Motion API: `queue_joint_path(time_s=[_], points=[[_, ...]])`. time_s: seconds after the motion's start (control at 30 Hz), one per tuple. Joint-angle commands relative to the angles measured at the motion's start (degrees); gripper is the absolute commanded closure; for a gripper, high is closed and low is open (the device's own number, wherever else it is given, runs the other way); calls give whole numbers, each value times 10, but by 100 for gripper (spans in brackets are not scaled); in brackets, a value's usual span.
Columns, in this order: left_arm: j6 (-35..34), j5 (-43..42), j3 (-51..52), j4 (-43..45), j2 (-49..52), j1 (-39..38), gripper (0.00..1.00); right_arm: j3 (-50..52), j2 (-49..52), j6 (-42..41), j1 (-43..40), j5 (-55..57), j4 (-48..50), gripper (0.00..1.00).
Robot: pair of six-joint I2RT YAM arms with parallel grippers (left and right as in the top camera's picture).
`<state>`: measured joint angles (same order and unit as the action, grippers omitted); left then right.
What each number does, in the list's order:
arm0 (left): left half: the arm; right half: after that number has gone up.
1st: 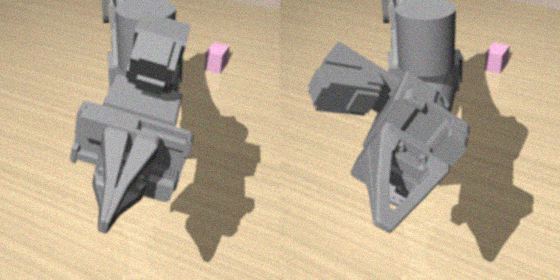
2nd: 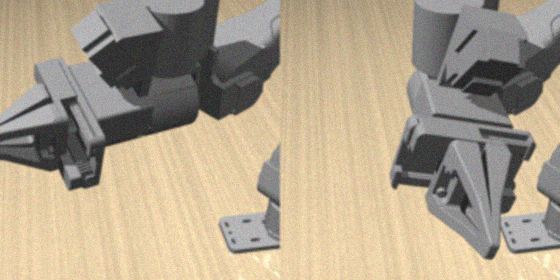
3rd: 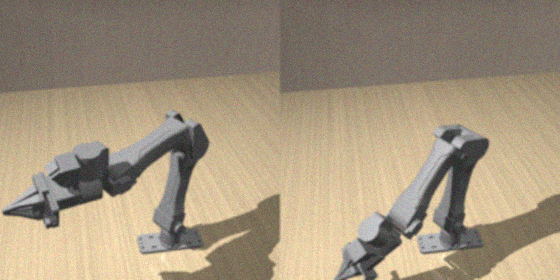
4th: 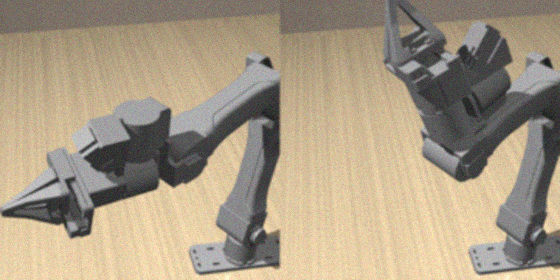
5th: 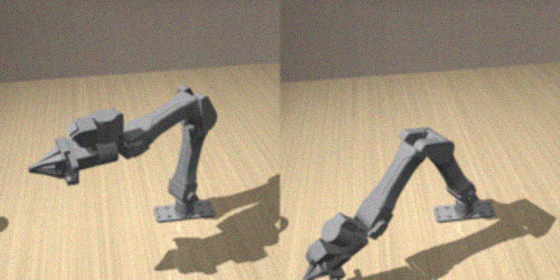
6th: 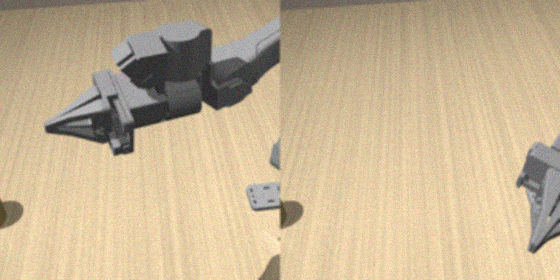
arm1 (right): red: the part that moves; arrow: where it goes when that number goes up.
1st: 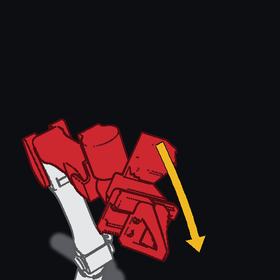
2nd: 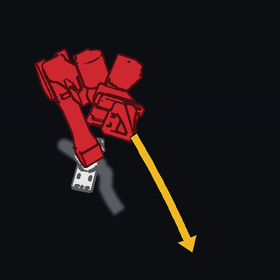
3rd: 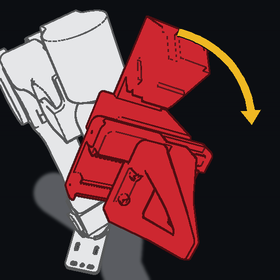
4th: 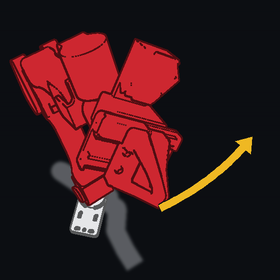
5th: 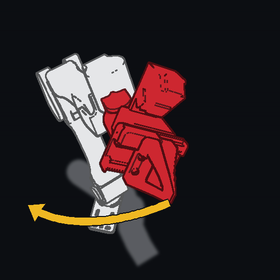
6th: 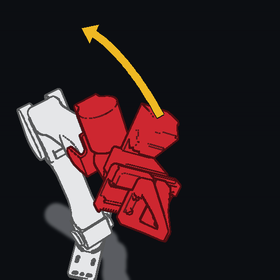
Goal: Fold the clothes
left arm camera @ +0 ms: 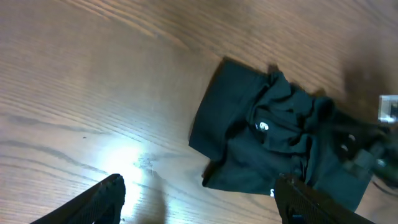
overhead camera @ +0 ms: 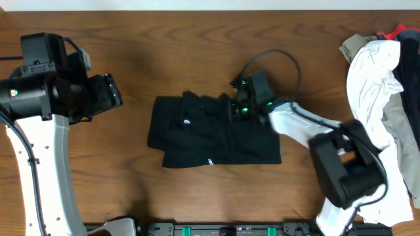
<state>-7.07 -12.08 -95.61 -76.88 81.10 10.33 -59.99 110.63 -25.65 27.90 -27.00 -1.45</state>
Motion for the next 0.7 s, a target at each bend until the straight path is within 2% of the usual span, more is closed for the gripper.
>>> queue_joint_path(time_s=[0.0,0.1,0.2,0.37,0.53,0.67], points=[[6,-4,-10,-1,-7,-1,21,-7,1,-14,28,-143,74,99],[6,-4,-10,-1,-7,-1,21,-9,-17,-15,27,-177,99,99],[6,-4,-10,-1,-7,-1,21,-9,-46,-1,4,-174,51,99],[6,-4,-10,0,-7,-1,21,-9,-117,77,-61,-136,-132,99],[6,-4,-10,2,-7,-1,21,-9,-189,152,-104,-38,-359,98],[6,-4,-10,3,-7,-1,21,-9,-209,173,-77,-28,-440,87]])
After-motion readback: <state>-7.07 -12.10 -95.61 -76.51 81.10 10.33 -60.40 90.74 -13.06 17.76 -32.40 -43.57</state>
